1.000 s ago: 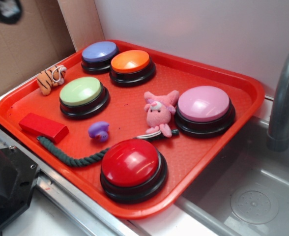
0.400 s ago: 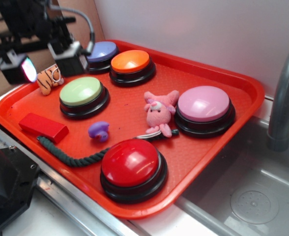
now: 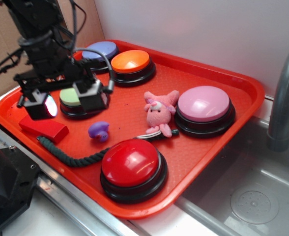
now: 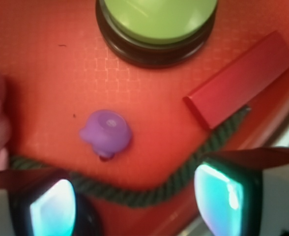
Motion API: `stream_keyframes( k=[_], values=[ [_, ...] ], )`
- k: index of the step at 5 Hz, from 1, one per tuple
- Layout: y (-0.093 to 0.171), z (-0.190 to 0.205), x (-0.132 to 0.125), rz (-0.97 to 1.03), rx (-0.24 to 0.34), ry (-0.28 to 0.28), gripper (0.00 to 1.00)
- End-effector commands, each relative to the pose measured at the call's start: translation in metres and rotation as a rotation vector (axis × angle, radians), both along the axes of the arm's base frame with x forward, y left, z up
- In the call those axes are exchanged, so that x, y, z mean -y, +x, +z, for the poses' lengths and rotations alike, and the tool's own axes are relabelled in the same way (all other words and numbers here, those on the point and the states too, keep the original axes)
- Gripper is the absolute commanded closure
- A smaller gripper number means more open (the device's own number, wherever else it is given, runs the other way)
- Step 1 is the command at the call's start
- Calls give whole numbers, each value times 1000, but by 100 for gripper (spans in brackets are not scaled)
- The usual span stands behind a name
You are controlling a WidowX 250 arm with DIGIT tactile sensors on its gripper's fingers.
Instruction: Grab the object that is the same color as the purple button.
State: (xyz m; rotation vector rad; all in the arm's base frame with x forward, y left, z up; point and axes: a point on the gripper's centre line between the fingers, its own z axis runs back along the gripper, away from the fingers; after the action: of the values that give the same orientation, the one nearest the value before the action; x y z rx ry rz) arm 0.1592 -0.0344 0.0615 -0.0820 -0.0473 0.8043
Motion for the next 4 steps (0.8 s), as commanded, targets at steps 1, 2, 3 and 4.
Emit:
stream_keyframes(
  k=[1, 2, 3, 4],
  values=[
    [19, -29, 2, 53, 42, 16, 0],
    [27, -43, 5, 72, 34, 8, 0],
    [32, -48, 7, 72, 41, 0, 0],
    [36, -48, 6, 67, 53, -6, 56]
  ],
)
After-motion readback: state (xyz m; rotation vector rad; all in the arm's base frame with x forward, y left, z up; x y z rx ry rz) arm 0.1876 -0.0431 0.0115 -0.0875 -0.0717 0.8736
